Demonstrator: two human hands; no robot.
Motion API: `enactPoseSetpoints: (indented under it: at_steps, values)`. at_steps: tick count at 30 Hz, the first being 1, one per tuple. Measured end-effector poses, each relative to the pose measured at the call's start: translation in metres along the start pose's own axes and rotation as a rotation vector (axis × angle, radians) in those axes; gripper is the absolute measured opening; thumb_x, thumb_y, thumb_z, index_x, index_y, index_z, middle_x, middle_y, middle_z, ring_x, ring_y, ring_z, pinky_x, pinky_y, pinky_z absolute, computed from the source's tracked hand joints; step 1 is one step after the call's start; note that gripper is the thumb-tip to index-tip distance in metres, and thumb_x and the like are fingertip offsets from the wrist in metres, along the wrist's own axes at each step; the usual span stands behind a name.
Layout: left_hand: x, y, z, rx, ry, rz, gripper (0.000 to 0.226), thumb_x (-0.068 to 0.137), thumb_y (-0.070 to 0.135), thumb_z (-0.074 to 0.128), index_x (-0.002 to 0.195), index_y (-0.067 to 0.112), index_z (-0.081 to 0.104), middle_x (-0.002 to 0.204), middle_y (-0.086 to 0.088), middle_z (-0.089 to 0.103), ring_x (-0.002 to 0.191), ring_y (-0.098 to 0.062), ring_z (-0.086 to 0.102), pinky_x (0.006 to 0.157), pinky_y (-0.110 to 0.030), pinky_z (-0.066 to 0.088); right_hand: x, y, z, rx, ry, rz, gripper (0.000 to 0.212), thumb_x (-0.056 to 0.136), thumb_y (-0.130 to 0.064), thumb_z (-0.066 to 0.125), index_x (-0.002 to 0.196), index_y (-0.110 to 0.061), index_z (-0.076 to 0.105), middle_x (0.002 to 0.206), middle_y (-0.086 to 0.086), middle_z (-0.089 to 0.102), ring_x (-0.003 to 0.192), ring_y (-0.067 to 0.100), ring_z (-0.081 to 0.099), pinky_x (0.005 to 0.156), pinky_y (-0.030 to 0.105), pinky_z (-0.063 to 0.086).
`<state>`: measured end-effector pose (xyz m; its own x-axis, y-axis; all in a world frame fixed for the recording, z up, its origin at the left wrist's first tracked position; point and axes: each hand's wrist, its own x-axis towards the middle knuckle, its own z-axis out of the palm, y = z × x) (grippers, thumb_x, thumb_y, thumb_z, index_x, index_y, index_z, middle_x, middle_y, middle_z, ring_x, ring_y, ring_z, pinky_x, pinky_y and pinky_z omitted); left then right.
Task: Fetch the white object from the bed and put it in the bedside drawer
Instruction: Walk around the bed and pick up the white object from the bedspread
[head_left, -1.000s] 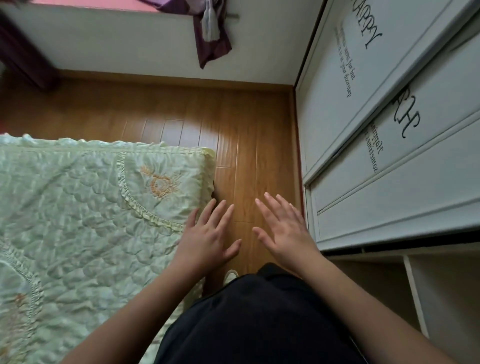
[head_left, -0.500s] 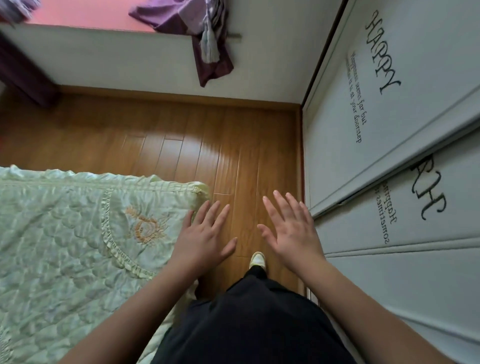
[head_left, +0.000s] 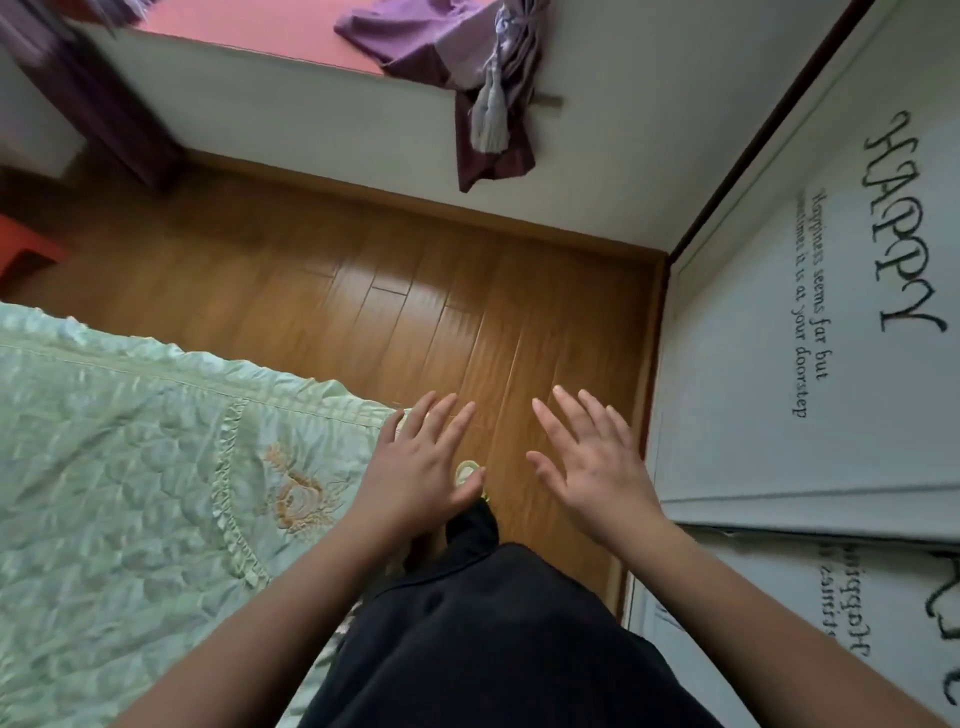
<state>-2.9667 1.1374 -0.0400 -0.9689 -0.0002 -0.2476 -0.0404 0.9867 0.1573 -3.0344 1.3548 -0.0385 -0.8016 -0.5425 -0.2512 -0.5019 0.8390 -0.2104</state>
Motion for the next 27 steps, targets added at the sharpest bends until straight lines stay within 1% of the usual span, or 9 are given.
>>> enactPoseSetpoints:
  at_steps: [2, 4, 6, 8, 10, 13, 16, 21, 27]
  values:
    - [0.022, -0.020, -0.002, 0.002, -0.008, -0.050, 0.082, 0.083, 0.070, 0.015, 0.154, 0.030, 0.009, 0.161, 0.002, 0.018, 0.148, -0.018, 0.006, 0.116, -0.045, 0.016, 0.031, 0.000, -0.007, -0.023, -0.004, -0.025, 0.063, 0.095, -0.063, 0.006, 0.153, -0.037, 0.002, 0.162, -0.004, 0.007, 0.148, 0.018, -0.002, 0.118, 0.040, -0.006]
    - [0.048, -0.039, -0.008, -0.005, -0.001, -0.091, 0.084, 0.081, 0.071, 0.011, 0.154, 0.031, 0.006, 0.161, 0.002, 0.018, 0.147, -0.019, 0.009, 0.115, -0.044, 0.019, 0.065, -0.001, -0.016, -0.030, -0.005, -0.042, 0.062, 0.096, -0.062, 0.007, 0.152, -0.038, -0.003, 0.162, -0.004, 0.007, 0.148, 0.018, -0.004, 0.118, 0.039, -0.007]
    - [0.072, -0.057, -0.018, -0.024, 0.019, -0.113, 0.083, 0.082, 0.071, 0.011, 0.154, 0.031, 0.005, 0.161, 0.001, 0.017, 0.148, -0.020, 0.007, 0.116, -0.044, 0.016, 0.099, -0.007, -0.027, -0.028, -0.010, -0.036, 0.062, 0.096, -0.062, 0.007, 0.151, -0.039, -0.009, 0.162, -0.005, 0.004, 0.148, 0.017, -0.009, 0.118, 0.039, -0.010]
    - [0.098, -0.076, -0.029, -0.041, 0.049, -0.121, 0.080, 0.084, 0.071, 0.015, 0.154, 0.032, 0.005, 0.163, 0.000, 0.013, 0.149, -0.020, 0.003, 0.118, -0.047, 0.012, 0.136, -0.015, -0.038, -0.020, -0.009, -0.045, 0.061, 0.095, -0.062, 0.006, 0.150, -0.041, -0.012, 0.162, -0.006, 0.003, 0.148, 0.016, -0.009, 0.118, 0.039, -0.010]
    - [0.119, -0.096, -0.038, -0.040, 0.061, -0.102, 0.078, 0.086, 0.069, 0.017, 0.154, 0.033, 0.006, 0.163, 0.001, 0.006, 0.149, -0.020, -0.002, 0.119, -0.049, 0.008, 0.171, -0.020, -0.049, -0.001, 0.005, -0.078, 0.061, 0.096, -0.062, 0.008, 0.150, -0.041, -0.008, 0.162, -0.006, 0.006, 0.148, 0.016, -0.005, 0.118, 0.038, -0.008]
    - [0.151, -0.121, -0.051, -0.007, 0.063, -0.092, 0.079, 0.086, 0.069, 0.014, 0.154, 0.031, 0.003, 0.163, 0.001, 0.000, 0.149, -0.019, -0.008, 0.119, -0.048, 0.004, 0.220, -0.023, -0.067, 0.011, 0.058, -0.095, 0.061, 0.096, -0.061, 0.010, 0.152, -0.038, 0.001, 0.162, -0.005, 0.012, 0.148, 0.017, 0.001, 0.119, 0.039, -0.004]
    - [0.185, -0.138, -0.064, 0.018, 0.066, -0.112, 0.079, 0.086, 0.070, 0.011, 0.154, 0.031, -0.002, 0.163, 0.001, -0.003, 0.148, -0.019, -0.011, 0.119, -0.047, 0.001, 0.259, -0.016, -0.080, -0.015, 0.060, -0.089, 0.062, 0.095, -0.062, 0.007, 0.152, -0.038, -0.001, 0.162, -0.005, 0.009, 0.148, 0.017, -0.001, 0.119, 0.040, -0.003]
    - [0.249, -0.156, -0.078, -0.011, 0.074, -0.170, 0.080, 0.086, 0.070, 0.012, 0.154, 0.031, -0.001, 0.164, 0.000, -0.001, 0.148, -0.018, -0.010, 0.119, -0.048, 0.004, 0.324, 0.002, -0.088, -0.011, 0.000, -0.125, 0.060, 0.097, -0.061, 0.011, 0.151, -0.041, -0.005, 0.163, -0.007, 0.002, 0.148, 0.015, -0.006, 0.117, 0.037, -0.008]
    - [0.317, -0.190, -0.090, -0.055, 0.048, -0.320, 0.079, 0.087, 0.069, 0.017, 0.154, 0.029, 0.007, 0.163, 0.002, 0.006, 0.149, -0.019, -0.004, 0.118, -0.047, 0.005, 0.439, 0.016, -0.108, -0.016, -0.070, -0.266, 0.063, 0.095, -0.063, 0.009, 0.152, -0.039, 0.002, 0.163, -0.006, 0.006, 0.149, 0.017, 0.000, 0.116, 0.037, -0.004]
